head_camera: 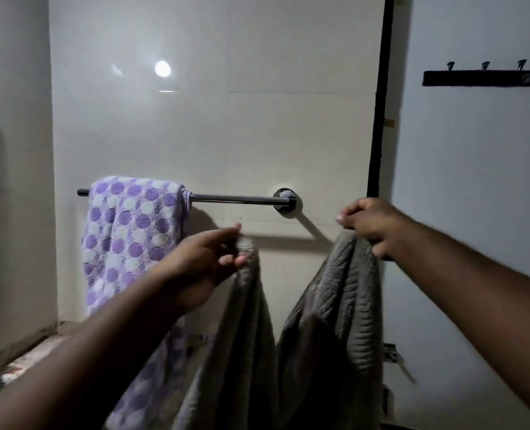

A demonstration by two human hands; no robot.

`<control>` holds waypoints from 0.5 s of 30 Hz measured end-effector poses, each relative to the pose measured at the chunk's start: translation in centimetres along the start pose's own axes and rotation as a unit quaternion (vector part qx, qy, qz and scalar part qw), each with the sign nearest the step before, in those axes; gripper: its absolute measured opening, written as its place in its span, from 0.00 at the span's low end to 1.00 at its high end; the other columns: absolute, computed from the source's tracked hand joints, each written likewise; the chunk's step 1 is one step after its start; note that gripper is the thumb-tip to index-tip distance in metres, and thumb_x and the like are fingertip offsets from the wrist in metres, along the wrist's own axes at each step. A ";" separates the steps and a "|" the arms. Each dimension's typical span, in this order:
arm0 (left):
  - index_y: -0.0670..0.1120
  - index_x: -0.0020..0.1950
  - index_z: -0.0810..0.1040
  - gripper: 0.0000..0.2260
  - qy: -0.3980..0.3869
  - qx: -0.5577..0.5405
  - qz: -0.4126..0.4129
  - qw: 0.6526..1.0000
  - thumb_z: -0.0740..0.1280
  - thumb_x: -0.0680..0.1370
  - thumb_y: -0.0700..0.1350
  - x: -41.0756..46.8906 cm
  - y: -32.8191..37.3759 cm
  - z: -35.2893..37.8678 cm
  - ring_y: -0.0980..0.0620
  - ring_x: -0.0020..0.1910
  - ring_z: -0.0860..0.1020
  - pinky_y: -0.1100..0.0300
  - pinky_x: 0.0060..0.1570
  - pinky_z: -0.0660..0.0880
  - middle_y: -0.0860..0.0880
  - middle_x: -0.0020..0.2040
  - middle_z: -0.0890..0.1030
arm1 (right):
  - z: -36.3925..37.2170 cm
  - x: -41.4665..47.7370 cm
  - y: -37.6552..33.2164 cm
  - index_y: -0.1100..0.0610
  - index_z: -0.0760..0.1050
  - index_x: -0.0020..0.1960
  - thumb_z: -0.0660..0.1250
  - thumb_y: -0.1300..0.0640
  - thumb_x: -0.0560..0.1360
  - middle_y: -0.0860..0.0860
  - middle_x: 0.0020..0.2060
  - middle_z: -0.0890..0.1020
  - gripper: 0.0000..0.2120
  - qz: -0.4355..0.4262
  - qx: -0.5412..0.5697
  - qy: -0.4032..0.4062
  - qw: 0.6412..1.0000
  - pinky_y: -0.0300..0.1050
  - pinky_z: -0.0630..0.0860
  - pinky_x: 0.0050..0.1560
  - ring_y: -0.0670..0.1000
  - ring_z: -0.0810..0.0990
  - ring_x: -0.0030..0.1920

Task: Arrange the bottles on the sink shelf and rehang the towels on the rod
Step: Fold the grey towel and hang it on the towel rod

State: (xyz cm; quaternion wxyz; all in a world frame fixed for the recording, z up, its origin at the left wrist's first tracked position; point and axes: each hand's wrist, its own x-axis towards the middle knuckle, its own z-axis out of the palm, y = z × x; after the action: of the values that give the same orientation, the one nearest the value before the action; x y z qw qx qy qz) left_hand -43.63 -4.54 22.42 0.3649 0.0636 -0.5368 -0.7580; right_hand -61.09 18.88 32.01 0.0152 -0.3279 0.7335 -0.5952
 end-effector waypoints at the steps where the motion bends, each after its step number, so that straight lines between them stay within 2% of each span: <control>1: 0.39 0.45 0.78 0.08 -0.026 0.061 0.011 0.998 0.67 0.82 0.42 -4.6 1.7 4.9 0.53 0.26 0.75 0.64 0.29 0.80 0.44 0.35 0.77 | 1.6 -0.5 -0.4 0.57 0.76 0.40 0.74 0.64 0.75 0.54 0.35 0.79 0.09 -0.003 0.011 -0.007 1.000 0.40 0.70 0.36 0.51 0.75 0.36; 2: 0.39 0.45 0.77 0.07 -0.056 0.079 0.003 0.995 0.68 0.81 0.39 -10.0 2.3 11.5 0.53 0.26 0.76 0.64 0.32 0.81 0.44 0.35 0.76 | 3.0 -1.0 -0.8 0.56 0.76 0.38 0.75 0.64 0.74 0.54 0.35 0.79 0.10 -0.003 0.022 -0.015 1.000 0.41 0.72 0.37 0.51 0.76 0.36; 3: 0.38 0.45 0.77 0.05 -0.053 0.121 0.040 0.990 0.68 0.81 0.38 -6.0 2.6 9.3 0.53 0.26 0.78 0.62 0.34 0.83 0.43 0.36 0.77 | 4.2 -1.4 -1.0 0.56 0.76 0.38 0.76 0.64 0.73 0.55 0.35 0.81 0.10 -0.001 0.035 -0.024 0.999 0.43 0.76 0.40 0.52 0.78 0.36; 5: 0.37 0.46 0.78 0.04 -0.061 0.114 0.001 0.992 0.69 0.80 0.36 -5.6 1.1 11.3 0.52 0.29 0.80 0.58 0.41 0.84 0.42 0.38 0.79 | 5.8 -2.1 -1.2 0.56 0.77 0.39 0.77 0.64 0.71 0.56 0.38 0.84 0.10 0.004 0.061 -0.043 0.997 0.50 0.83 0.47 0.55 0.83 0.41; 6: 0.37 0.46 0.78 0.04 -0.030 0.116 -0.019 0.993 0.70 0.80 0.35 -5.1 0.9 11.5 0.52 0.30 0.81 0.57 0.43 0.84 0.42 0.38 0.79 | 6.1 -2.5 -1.3 0.57 0.77 0.40 0.78 0.64 0.71 0.56 0.37 0.85 0.10 0.004 0.071 -0.045 0.996 0.52 0.84 0.48 0.54 0.84 0.41; 9: 0.37 0.43 0.79 0.06 -0.046 0.124 -0.020 0.991 0.69 0.80 0.34 -5.1 0.7 12.1 0.52 0.34 0.82 0.56 0.46 0.85 0.42 0.39 0.79 | 5.7 -3.2 -1.2 0.58 0.76 0.44 0.78 0.62 0.72 0.54 0.34 0.83 0.10 -0.001 0.094 -0.048 0.994 0.43 0.81 0.36 0.48 0.82 0.31; 10: 0.36 0.43 0.79 0.06 -0.047 0.119 -0.021 0.992 0.68 0.80 0.32 -4.9 0.6 12.0 0.51 0.36 0.82 0.58 0.45 0.85 0.42 0.39 0.79 | 5.3 -3.5 -1.1 0.58 0.76 0.45 0.78 0.61 0.72 0.55 0.35 0.83 0.10 0.005 0.098 -0.058 0.993 0.43 0.81 0.35 0.48 0.82 0.31; 13: 0.28 0.51 0.79 0.04 -0.073 0.150 -0.033 0.985 0.65 0.80 0.27 -5.0 0.3 11.2 0.46 0.44 0.83 0.58 0.49 0.84 0.37 0.46 0.81 | 3.8 -3.9 -0.4 0.58 0.78 0.44 0.78 0.65 0.70 0.56 0.39 0.84 0.10 0.008 0.069 -0.089 0.994 0.51 0.84 0.49 0.52 0.84 0.39; 15: 0.25 0.56 0.77 0.07 -0.084 0.174 -0.024 0.981 0.66 0.79 0.27 -4.9 0.1 10.6 0.44 0.47 0.84 0.55 0.51 0.84 0.35 0.49 0.80 | 2.7 -4.2 -0.1 0.59 0.79 0.46 0.77 0.70 0.70 0.57 0.40 0.84 0.11 0.010 0.067 -0.111 0.991 0.50 0.84 0.52 0.53 0.84 0.41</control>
State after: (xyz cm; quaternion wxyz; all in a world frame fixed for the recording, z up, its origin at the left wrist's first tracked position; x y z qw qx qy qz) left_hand -45.21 6.69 25.44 0.2837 0.0756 -0.6876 -0.6641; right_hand -56.63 18.65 29.81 0.1244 -0.3832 0.6885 -0.6030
